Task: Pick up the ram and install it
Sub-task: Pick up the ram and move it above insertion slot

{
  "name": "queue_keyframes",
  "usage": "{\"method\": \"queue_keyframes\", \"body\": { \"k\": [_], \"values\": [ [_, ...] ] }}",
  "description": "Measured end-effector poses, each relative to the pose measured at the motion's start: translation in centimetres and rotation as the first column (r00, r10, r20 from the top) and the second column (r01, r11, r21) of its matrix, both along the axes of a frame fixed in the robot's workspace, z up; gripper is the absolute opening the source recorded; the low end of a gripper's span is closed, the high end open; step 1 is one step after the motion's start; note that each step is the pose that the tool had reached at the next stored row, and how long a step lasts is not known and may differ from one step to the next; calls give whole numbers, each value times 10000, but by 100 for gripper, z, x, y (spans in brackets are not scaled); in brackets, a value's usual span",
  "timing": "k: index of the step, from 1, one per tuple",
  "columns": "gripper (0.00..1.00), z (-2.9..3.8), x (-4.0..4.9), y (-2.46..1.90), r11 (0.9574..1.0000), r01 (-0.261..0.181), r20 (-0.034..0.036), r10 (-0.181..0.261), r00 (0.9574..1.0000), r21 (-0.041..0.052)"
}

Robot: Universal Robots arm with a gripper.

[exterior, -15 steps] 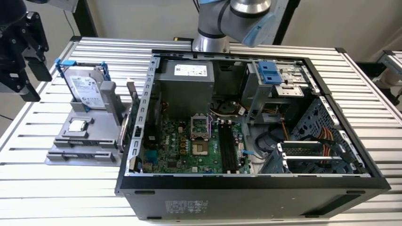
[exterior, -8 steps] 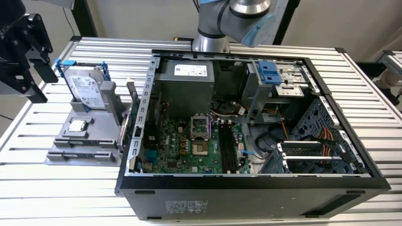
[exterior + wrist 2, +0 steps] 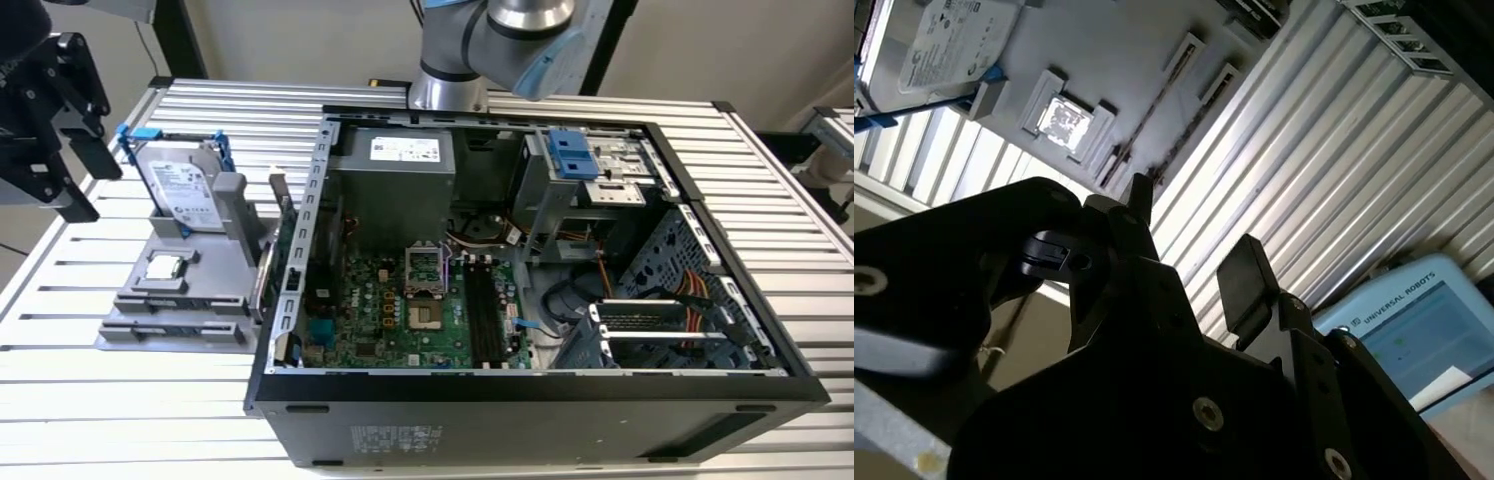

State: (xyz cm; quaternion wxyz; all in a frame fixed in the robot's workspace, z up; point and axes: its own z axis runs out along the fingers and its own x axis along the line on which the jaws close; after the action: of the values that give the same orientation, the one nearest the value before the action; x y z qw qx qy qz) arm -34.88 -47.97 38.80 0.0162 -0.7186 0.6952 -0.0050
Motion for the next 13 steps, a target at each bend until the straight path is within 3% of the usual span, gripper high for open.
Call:
{"method": "queue_keyframes", "body": {
  "k": [5,6,7,9,13],
  "values": [
    [100,-21,1,-139,10000,-13,0,13,10000,2],
    [100,-32,1,-214,10000,-17,0,17,10000,3],
    [100,-36,1,-239,10000,-18,-1,18,10000,2],
    [100,-41,1,-272,10000,-20,0,20,10000,3],
    [100,-42,1,-278,10000,-19,1,19,10000,5]
  ]
}}
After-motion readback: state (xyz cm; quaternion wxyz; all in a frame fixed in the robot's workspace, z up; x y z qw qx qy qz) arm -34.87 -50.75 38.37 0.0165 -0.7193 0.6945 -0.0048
